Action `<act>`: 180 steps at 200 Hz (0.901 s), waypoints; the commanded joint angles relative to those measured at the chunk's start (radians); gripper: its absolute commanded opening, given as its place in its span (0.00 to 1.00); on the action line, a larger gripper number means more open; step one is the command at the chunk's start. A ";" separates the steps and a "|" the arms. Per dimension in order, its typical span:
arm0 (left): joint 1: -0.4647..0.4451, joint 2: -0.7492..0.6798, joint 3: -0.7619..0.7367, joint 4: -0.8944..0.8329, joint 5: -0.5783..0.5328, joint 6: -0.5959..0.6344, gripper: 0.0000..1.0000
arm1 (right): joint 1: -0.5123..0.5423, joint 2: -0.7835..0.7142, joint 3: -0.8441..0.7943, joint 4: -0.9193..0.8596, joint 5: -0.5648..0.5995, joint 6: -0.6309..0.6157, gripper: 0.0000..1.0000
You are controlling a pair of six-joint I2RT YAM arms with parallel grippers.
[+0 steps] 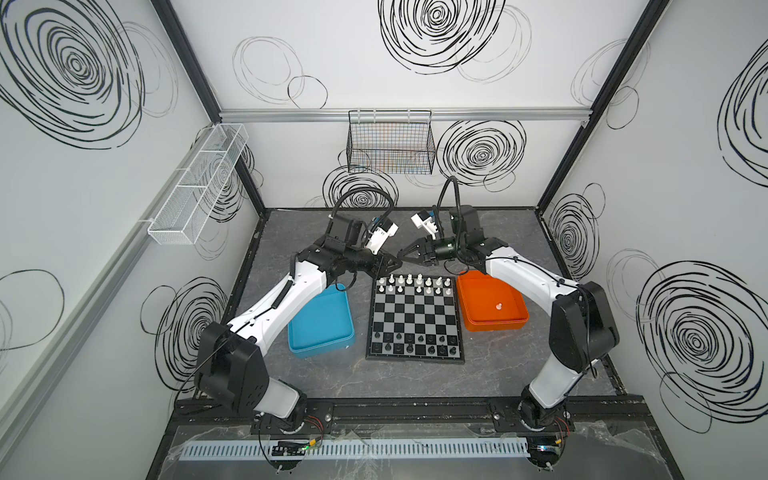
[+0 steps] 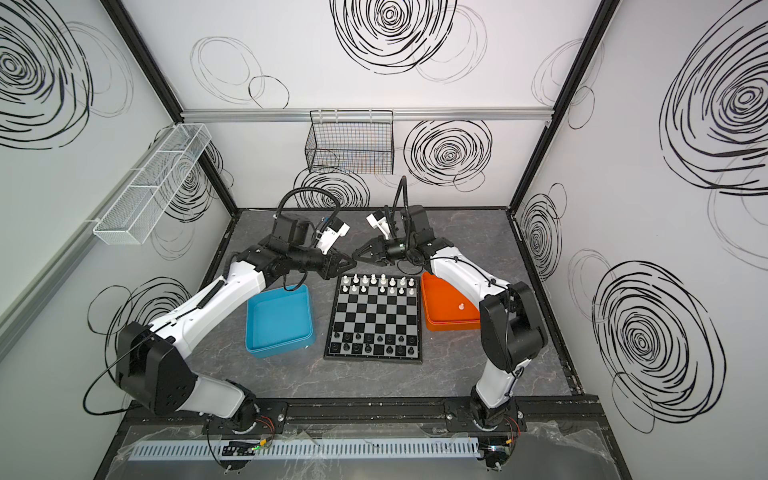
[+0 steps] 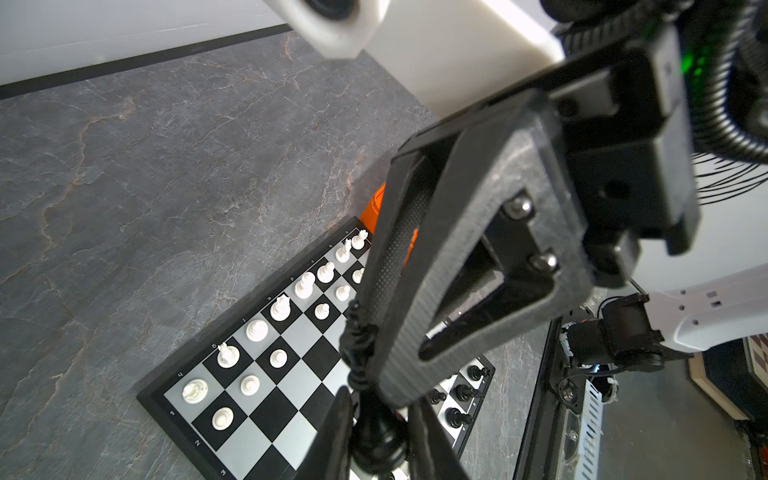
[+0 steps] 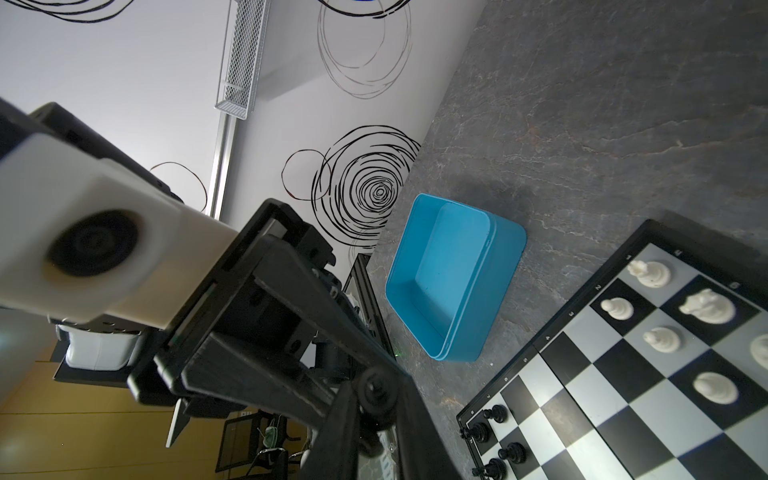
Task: Set up the chess pieces on the board
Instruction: 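Close the right gripper on the black king while the left gripper holds it, then open the left gripper and carry the king away with the right gripper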
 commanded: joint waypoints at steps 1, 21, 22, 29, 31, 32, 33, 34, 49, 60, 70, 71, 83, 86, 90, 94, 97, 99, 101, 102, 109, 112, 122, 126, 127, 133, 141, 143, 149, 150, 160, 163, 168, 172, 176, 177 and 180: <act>-0.004 -0.016 -0.004 0.043 -0.006 -0.001 0.26 | 0.009 -0.026 -0.009 0.034 -0.007 0.003 0.19; -0.005 -0.016 -0.006 0.043 -0.006 -0.001 0.29 | 0.009 -0.034 -0.011 0.037 0.003 0.003 0.18; -0.004 -0.017 -0.006 0.043 -0.006 0.000 0.29 | 0.009 -0.034 -0.011 0.037 0.004 0.003 0.18; -0.005 -0.016 -0.007 0.042 -0.007 -0.001 0.29 | 0.007 -0.037 -0.011 0.039 0.009 0.002 0.18; -0.004 -0.016 -0.007 0.041 -0.007 0.001 0.30 | 0.007 -0.037 -0.011 0.038 0.010 0.003 0.18; -0.005 -0.016 -0.007 0.041 -0.006 0.001 0.30 | 0.007 -0.036 -0.012 0.038 0.010 0.003 0.18; -0.005 -0.016 -0.007 0.041 -0.006 0.001 0.30 | 0.006 -0.037 -0.012 0.038 0.010 0.003 0.18; -0.005 -0.016 -0.007 0.041 -0.006 0.001 0.30 | 0.006 -0.037 -0.012 0.038 0.012 0.003 0.18; -0.006 -0.015 -0.005 0.041 -0.006 0.001 0.31 | 0.003 -0.040 -0.012 0.041 0.019 0.003 0.17; -0.005 -0.017 -0.005 0.040 -0.006 0.001 0.31 | 0.002 -0.042 -0.012 0.041 0.022 0.003 0.16; -0.005 -0.017 -0.005 0.039 -0.005 0.001 0.32 | 0.001 -0.044 -0.012 0.043 0.026 0.003 0.16; -0.004 -0.017 -0.005 0.039 -0.005 0.002 0.32 | 0.001 -0.045 -0.013 0.043 0.027 0.003 0.16; -0.004 -0.017 -0.005 0.038 -0.005 0.002 0.33 | 0.000 -0.048 -0.013 0.043 0.031 0.001 0.16; -0.006 -0.015 -0.005 0.037 -0.005 0.002 0.33 | -0.001 -0.048 -0.014 0.043 0.033 0.001 0.16; -0.004 -0.015 -0.006 0.038 -0.003 0.002 0.33 | -0.001 -0.050 -0.014 0.042 0.034 0.001 0.16; -0.005 -0.015 -0.007 0.036 -0.003 0.002 0.33 | -0.003 -0.050 -0.014 0.044 0.036 0.002 0.16; -0.004 -0.014 -0.007 0.036 -0.002 0.002 0.34 | -0.003 -0.050 -0.014 0.044 0.037 0.001 0.15; -0.004 -0.014 -0.007 0.035 -0.002 0.002 0.34 | -0.002 -0.051 -0.014 0.043 0.039 0.001 0.15; -0.004 -0.013 -0.007 0.035 -0.002 0.004 0.35 | -0.003 -0.052 -0.014 0.045 0.040 0.001 0.15; -0.005 -0.013 -0.007 0.035 -0.002 0.004 0.35 | -0.003 -0.053 -0.014 0.044 0.041 0.002 0.15; -0.005 -0.013 -0.007 0.033 -0.002 0.004 0.36 | -0.004 -0.057 -0.015 0.046 0.045 0.002 0.15; -0.006 -0.013 -0.007 0.033 -0.001 0.004 0.36 | -0.005 -0.058 -0.015 0.047 0.049 0.002 0.15; -0.004 -0.012 -0.007 0.033 -0.001 0.004 0.39 | -0.009 -0.063 -0.016 0.048 0.054 0.002 0.15; -0.005 -0.013 -0.007 0.033 -0.001 0.004 0.41 | -0.010 -0.064 -0.017 0.048 0.057 0.001 0.15; -0.005 -0.013 -0.007 0.033 -0.001 0.004 0.41 | -0.010 -0.064 -0.017 0.048 0.057 0.001 0.15; -0.006 -0.012 -0.007 0.033 -0.001 0.004 0.44 | -0.012 -0.068 -0.017 0.048 0.062 0.001 0.14; -0.005 -0.012 -0.006 0.033 -0.001 0.004 0.48 | -0.016 -0.071 -0.018 0.047 0.066 0.001 0.14; -0.005 -0.012 -0.006 0.032 -0.001 0.004 0.50 | -0.017 -0.072 -0.019 0.048 0.068 0.002 0.14; -0.005 -0.013 -0.005 0.032 -0.001 0.004 0.51 | -0.019 -0.075 -0.021 0.048 0.073 0.001 0.14; -0.005 -0.013 -0.005 0.032 -0.001 0.004 0.52 | -0.021 -0.076 -0.021 0.048 0.075 0.001 0.14; -0.006 -0.012 -0.003 0.029 -0.003 0.004 0.55 | -0.025 -0.082 -0.023 0.048 0.086 -0.001 0.14; -0.005 -0.014 -0.003 0.029 -0.003 0.004 0.57 | -0.026 -0.085 -0.024 0.046 0.090 -0.003 0.14; -0.005 -0.015 -0.002 0.027 -0.004 0.004 0.59 | -0.028 -0.090 -0.026 0.042 0.096 -0.006 0.14; -0.004 -0.016 -0.001 0.026 -0.005 0.004 0.61 | -0.031 -0.092 -0.027 0.040 0.102 -0.010 0.14; -0.004 -0.018 0.000 0.024 -0.005 0.004 0.64 | -0.033 -0.095 -0.027 0.035 0.108 -0.014 0.14; -0.003 -0.018 0.000 0.024 -0.005 0.005 0.65 | -0.034 -0.097 -0.027 0.033 0.111 -0.014 0.14; -0.002 -0.019 0.001 0.023 -0.006 0.006 0.66 | -0.035 -0.099 -0.027 0.028 0.117 -0.020 0.14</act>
